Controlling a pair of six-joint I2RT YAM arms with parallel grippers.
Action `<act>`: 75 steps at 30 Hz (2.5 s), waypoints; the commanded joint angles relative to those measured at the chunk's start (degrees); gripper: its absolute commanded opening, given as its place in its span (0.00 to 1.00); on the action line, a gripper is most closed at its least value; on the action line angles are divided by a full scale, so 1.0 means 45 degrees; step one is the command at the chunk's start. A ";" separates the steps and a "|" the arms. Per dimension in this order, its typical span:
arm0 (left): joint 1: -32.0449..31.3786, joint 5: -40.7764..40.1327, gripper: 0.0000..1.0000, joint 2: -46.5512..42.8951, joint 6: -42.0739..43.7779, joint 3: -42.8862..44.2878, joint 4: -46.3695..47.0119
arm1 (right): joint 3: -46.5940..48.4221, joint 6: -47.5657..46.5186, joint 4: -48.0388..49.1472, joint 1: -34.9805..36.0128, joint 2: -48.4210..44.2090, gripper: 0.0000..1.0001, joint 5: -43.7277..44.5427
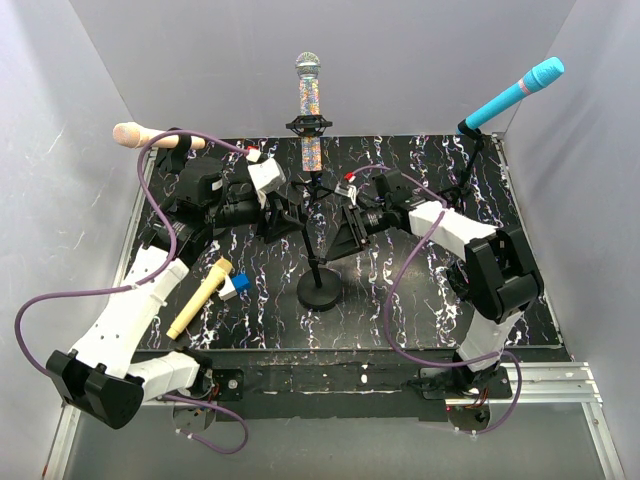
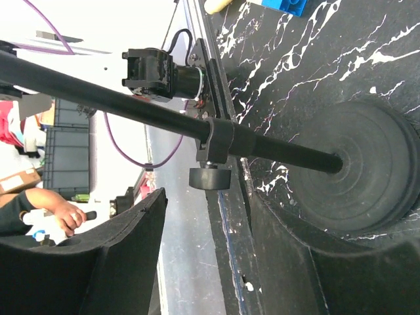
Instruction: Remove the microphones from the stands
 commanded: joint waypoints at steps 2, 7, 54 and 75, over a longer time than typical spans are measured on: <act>0.0086 -0.0572 0.09 -0.0301 0.0519 0.0017 -0.0061 | 0.0605 0.0546 0.0522 0.0250 0.0301 0.62 -0.0321; 0.0125 -0.0553 0.09 -0.0262 0.0441 -0.0003 0.0057 | 0.0781 0.0449 0.0522 0.0543 0.0594 0.63 -0.0242; 0.0477 -0.0983 0.09 0.0500 -0.0145 0.0291 0.0174 | -0.8032 -1.6342 0.6955 0.2829 -0.9207 0.63 0.8329; 0.0496 -0.0748 0.08 0.0188 0.0440 0.0095 -0.0060 | -0.0938 0.1170 0.1342 -0.0726 -0.1615 0.75 0.1167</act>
